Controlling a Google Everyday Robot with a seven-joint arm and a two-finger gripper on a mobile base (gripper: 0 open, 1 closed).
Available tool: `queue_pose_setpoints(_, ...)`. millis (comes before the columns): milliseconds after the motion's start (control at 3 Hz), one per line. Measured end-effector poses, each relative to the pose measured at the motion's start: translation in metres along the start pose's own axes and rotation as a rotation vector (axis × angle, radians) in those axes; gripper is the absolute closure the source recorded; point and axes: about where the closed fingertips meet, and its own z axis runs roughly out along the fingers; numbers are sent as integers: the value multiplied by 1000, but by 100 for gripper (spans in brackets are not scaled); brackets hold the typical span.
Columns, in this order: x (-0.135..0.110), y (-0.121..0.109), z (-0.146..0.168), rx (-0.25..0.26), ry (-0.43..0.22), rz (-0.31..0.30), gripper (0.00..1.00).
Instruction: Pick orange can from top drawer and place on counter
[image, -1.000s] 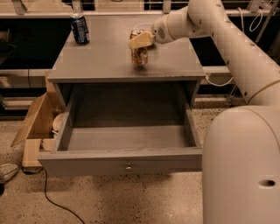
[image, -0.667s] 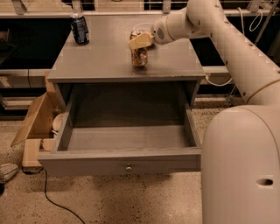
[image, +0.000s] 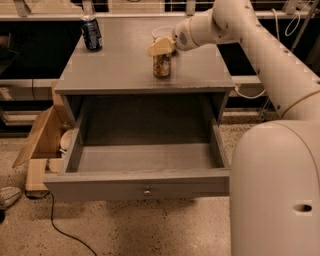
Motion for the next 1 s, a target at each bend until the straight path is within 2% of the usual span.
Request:
queue_pose_setpoints(333,0,0,0,0,0,0,0)
queue_pose_setpoints(667,-12,-8,-47,37,-6,-46,0)
queue_pose_setpoints(1000,-23,-30,-134,121,-102,-42,0)
